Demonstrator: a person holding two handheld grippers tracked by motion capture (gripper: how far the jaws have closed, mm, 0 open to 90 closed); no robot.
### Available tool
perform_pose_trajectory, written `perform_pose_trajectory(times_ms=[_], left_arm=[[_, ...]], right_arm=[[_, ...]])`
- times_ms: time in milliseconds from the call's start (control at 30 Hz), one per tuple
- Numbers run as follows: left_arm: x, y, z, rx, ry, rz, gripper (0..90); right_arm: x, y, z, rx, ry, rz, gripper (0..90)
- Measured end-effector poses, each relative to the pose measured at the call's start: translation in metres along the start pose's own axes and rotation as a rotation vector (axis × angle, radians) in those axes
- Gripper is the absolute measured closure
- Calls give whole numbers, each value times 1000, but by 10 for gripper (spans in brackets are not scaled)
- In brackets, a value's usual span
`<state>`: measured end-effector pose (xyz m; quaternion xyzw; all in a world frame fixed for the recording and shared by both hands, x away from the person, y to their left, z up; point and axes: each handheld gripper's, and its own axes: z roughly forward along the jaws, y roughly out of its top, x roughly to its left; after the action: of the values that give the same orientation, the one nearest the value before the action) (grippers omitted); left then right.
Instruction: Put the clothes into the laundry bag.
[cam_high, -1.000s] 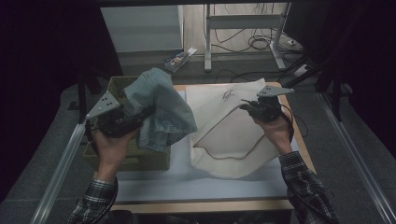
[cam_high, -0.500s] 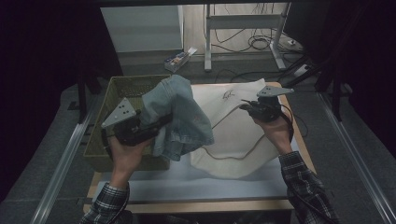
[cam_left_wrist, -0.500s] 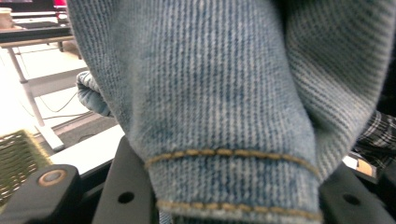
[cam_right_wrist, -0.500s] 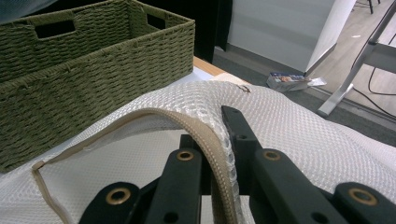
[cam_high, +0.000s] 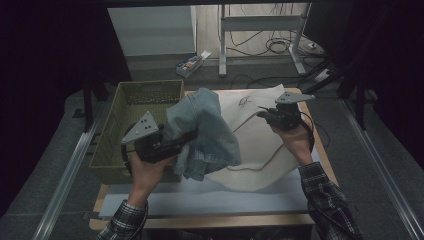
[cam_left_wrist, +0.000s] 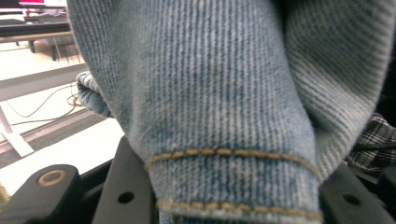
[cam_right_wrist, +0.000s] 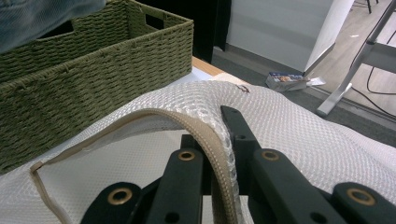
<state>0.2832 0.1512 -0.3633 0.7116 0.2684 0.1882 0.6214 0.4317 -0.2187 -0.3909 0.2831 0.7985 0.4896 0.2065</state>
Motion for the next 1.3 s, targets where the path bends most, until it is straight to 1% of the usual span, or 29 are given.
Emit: perform_pose_trajectory(times_ms=[67, 100, 133, 167, 233, 267, 333, 433, 467, 567, 600, 633, 733, 833, 1000, 1033, 1200, 1300], left_arm=[[-2, -1, 1, 0, -7, -1, 594], [-5, -2, 5, 1, -22, 0, 594], [-5, -2, 5, 1, -22, 0, 594], [-8, -3, 8, 3, -36, 0, 593], [-10, -4, 9, 4, -43, 0, 593], [-13, -5, 12, 14, -55, 2, 593], [-14, -5, 14, 19, -60, 5, 593], [-20, -10, 20, 31, -83, 10, 593], [-20, -10, 20, 31, -83, 10, 593], [-27, -15, 26, 43, -104, 1, 593], [-27, -15, 26, 43, -104, 1, 593], [-29, -18, 29, 49, -115, 2, 592], [-32, -20, 32, 50, -126, -3, 593], [-38, -24, 36, 53, -151, -7, 592], [-44, -28, 41, 64, -170, -5, 592], [-46, -30, 44, 70, -174, 3, 591], [-50, -34, 49, 74, -194, 0, 591], [-54, -35, 50, 79, -202, 6, 591]], right_arm=[[0, 0, 0, 0, 0, 0, 845], [0, 0, 0, -1, 0, 3, 845], [0, 0, 0, -1, 0, 3, 845], [0, 0, 0, 0, 0, 3, 846], [0, 0, 0, 0, 0, 4, 848], [-1, 0, 1, 2, -2, 6, 851], [-1, 0, 1, 3, -3, 8, 852], [-2, -1, 1, 4, -5, 13, 853], [-2, -1, 1, 4, -5, 13, 853], [-2, -1, 1, 5, -6, 12, 853], [-2, -1, 1, 5, -6, 12, 853], [-2, -1, 1, 4, -6, 12, 853], [-2, -1, 1, 4, -6, 12, 853], [-2, -1, 2, 9, -7, 14, 853], [-3, -1, 2, 14, -9, 16, 854], [-3, -1, 2, 14, -10, 16, 854], [-3, -1, 2, 13, -12, 15, 854], [-3, -1, 2, 13, -11, 16, 854]])
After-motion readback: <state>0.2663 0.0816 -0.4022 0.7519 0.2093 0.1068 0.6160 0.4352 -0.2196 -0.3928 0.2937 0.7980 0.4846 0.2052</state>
